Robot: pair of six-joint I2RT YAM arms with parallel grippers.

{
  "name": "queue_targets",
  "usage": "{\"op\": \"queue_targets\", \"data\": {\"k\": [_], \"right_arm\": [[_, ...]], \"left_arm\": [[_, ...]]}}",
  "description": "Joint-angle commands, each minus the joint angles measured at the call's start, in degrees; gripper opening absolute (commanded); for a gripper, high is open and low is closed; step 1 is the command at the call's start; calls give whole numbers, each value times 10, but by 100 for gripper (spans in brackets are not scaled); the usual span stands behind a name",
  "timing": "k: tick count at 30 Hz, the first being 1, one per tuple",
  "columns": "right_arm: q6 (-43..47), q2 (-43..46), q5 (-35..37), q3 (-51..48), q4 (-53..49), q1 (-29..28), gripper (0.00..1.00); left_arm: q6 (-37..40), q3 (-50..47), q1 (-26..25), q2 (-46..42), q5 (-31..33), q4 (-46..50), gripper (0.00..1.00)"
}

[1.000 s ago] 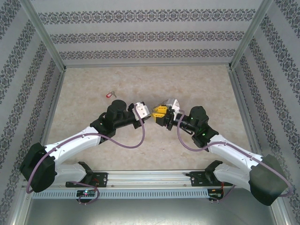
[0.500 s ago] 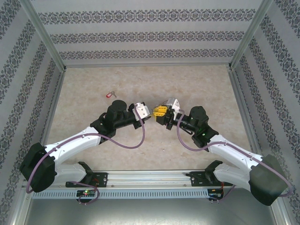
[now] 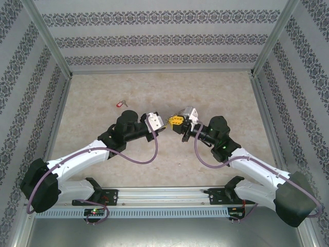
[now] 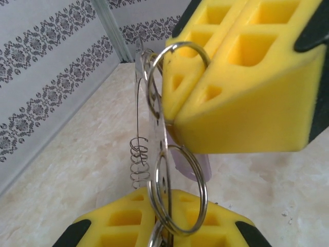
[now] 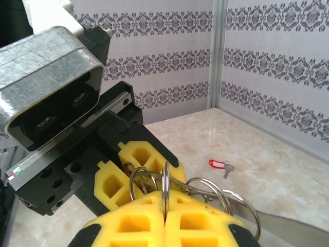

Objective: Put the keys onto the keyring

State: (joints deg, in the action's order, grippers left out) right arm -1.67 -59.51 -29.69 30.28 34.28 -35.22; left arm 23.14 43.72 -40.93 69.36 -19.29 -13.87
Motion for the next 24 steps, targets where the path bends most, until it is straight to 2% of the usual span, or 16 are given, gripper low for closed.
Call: {"op": "queue_targets", "data": {"k": [1, 10, 13, 15, 19, 24], "right_arm": [[56, 9, 25, 23, 9, -16, 0], [83, -38, 67, 51, 49, -44, 0], [90, -44, 70, 52, 50, -45, 0], [97, -41, 74, 48, 47, -45, 0], [113, -27, 74, 36, 34, -42, 0], [143, -16, 58, 28, 8, -35, 0]], "left_arm": [[-34, 10, -8, -7, 12, 9, 0], [-46, 24, -21, 15, 24, 33, 0], [-68, 24, -21, 15, 24, 23, 11], [-74, 22, -21, 7, 24, 24, 30], [-73, 11, -21, -29, 27, 40, 53], [-69, 13, -15, -84, -14, 86, 65]]}}
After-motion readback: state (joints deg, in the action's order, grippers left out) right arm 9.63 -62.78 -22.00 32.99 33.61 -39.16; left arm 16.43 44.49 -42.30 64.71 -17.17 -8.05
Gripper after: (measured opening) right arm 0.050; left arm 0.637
